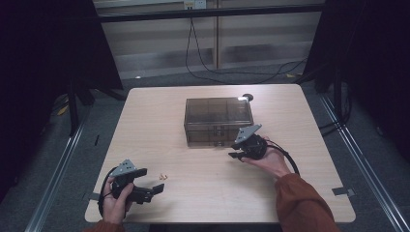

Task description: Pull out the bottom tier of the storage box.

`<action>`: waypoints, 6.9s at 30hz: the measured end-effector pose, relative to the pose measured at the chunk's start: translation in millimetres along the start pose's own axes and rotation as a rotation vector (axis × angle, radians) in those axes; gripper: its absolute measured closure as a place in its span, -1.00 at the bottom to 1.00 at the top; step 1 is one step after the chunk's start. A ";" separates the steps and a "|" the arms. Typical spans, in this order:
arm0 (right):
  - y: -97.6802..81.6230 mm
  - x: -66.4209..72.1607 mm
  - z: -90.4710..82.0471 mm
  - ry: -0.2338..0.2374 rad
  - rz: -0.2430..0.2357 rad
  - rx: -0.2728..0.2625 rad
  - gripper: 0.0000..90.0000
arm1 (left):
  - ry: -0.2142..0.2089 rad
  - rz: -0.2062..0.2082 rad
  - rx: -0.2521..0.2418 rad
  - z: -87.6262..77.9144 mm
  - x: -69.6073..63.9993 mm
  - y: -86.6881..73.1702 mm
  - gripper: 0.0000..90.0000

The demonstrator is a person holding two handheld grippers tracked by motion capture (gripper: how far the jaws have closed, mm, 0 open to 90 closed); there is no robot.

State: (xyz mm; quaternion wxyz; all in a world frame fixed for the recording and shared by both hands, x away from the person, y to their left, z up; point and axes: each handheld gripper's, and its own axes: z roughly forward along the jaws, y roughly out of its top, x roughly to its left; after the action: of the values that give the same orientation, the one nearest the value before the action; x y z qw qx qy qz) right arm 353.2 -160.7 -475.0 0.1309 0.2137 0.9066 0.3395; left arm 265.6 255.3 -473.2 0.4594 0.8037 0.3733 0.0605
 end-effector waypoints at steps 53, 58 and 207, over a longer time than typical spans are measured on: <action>22.9 -40.4 2.8 0.022 -0.036 0.148 0.38 | -0.005 0.002 -0.001 0.3 0.0 0.0 -0.95; 20.3 -42.3 7.9 0.026 -0.036 0.166 0.37 | -0.004 0.001 0.002 0.1 0.1 0.1 -0.95; -1.6 -0.4 0.6 0.173 -0.145 0.177 0.66 | -0.002 -0.006 0.010 1.6 1.8 -0.9 -0.95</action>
State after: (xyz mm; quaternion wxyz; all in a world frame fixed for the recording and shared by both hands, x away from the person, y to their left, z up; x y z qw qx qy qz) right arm 353.3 -161.7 -476.5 0.0570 0.1286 0.9539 0.2650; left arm 267.1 255.6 -475.3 0.4559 0.8051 0.3753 0.0563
